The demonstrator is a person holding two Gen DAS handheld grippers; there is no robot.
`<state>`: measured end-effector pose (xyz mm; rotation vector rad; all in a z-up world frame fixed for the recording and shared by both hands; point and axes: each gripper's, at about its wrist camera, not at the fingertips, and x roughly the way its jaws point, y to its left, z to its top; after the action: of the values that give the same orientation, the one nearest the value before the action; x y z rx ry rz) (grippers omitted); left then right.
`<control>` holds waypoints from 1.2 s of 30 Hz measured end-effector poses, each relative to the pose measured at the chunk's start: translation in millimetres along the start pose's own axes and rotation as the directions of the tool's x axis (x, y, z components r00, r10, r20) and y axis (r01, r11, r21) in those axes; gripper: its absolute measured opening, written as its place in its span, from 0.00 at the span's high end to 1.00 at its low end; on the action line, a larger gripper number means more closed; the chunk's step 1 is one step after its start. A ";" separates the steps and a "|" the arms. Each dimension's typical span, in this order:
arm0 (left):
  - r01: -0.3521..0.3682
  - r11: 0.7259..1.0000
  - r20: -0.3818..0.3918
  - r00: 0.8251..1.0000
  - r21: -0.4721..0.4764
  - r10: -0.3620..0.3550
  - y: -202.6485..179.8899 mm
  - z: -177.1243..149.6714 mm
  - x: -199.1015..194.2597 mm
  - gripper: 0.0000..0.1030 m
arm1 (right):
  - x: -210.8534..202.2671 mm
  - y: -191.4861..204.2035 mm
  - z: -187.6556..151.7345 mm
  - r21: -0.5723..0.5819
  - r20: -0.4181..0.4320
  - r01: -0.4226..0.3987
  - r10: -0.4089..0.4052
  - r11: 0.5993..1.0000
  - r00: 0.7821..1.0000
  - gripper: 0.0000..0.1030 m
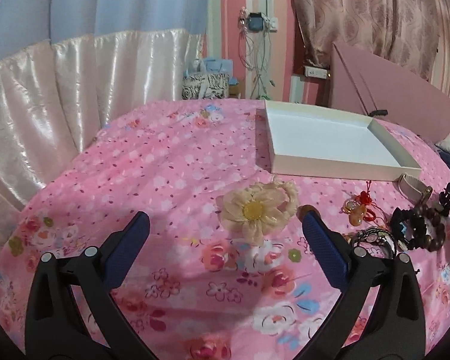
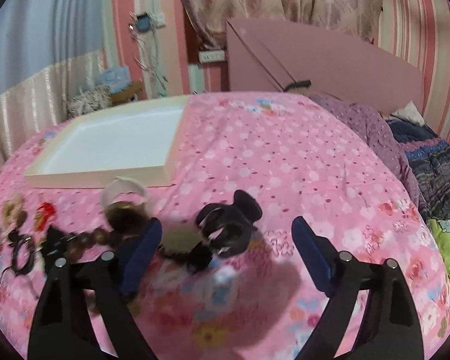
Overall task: Organize jewelry
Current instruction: 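Grasp the cream flower scrunchie with the left gripper while the right grasps the claw clip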
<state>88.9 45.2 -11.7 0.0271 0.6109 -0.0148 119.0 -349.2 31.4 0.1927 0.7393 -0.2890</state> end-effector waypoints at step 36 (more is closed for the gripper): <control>0.123 0.984 -0.180 0.979 0.128 -0.099 -60.4 28.7 69.3 0.81 | -21.5 -40.9 6.5 0.046 0.031 -0.114 0.112 0.992 0.993 0.50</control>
<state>160.8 -16.5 -29.2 0.1303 0.7845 -0.1653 94.7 -385.4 47.9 0.2743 0.6911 -0.2013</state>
